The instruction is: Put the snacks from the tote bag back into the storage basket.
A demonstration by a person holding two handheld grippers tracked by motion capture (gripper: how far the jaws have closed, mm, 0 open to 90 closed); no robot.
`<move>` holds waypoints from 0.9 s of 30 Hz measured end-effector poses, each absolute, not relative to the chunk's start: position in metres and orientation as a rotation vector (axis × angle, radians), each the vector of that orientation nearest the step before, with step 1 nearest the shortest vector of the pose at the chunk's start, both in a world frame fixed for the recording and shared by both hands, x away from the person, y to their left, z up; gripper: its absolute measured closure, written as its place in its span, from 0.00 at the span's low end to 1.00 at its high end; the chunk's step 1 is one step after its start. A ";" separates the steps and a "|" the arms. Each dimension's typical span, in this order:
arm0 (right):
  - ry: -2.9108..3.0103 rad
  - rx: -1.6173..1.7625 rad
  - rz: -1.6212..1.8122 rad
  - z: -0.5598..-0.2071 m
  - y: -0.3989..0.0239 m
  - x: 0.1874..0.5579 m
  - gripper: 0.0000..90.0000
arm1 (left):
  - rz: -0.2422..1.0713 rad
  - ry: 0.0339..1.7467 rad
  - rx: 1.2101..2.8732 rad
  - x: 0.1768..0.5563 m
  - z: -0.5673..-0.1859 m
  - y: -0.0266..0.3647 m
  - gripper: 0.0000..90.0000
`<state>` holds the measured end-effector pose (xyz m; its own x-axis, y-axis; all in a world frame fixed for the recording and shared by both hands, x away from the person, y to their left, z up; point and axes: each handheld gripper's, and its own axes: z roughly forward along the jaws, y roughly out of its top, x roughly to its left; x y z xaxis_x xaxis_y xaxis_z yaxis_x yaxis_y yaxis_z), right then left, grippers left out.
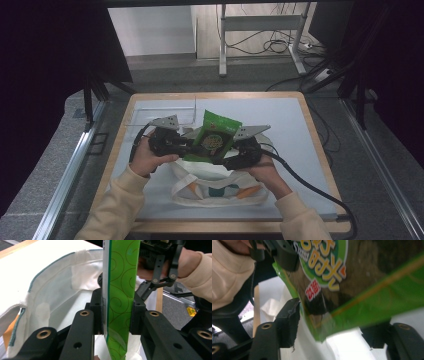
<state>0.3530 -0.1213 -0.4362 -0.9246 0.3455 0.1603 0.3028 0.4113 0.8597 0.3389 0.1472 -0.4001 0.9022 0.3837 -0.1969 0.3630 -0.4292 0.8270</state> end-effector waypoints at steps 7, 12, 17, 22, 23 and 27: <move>2.637 0.554 1.566 -0.438 -0.122 0.356 0.63 | 0.032 0.537 2.068 0.341 -0.405 0.149 0.77; 2.642 0.520 1.567 -0.434 -0.123 0.354 0.72 | 0.026 0.530 2.074 0.342 -0.408 0.151 0.74; 2.662 0.481 1.549 -0.430 -0.126 0.355 0.79 | 0.039 0.533 2.076 0.343 -0.411 0.148 0.66; 2.657 0.472 1.504 -0.426 -0.129 0.354 0.80 | 0.060 0.541 2.063 0.344 -0.410 0.148 0.57; 2.656 0.472 1.491 -0.425 -0.130 0.355 0.80 | 0.071 0.532 2.064 0.344 -0.410 0.149 0.55; 2.648 0.458 1.440 -0.422 -0.132 0.355 0.80 | 0.110 0.552 2.046 0.345 -0.409 0.153 0.49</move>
<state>0.3548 -0.1325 -0.4218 -0.9506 0.3044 0.0612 0.2168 0.5098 0.8325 0.3449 0.1529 -0.4092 0.8927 0.4267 -0.1451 0.3380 -0.4209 0.8418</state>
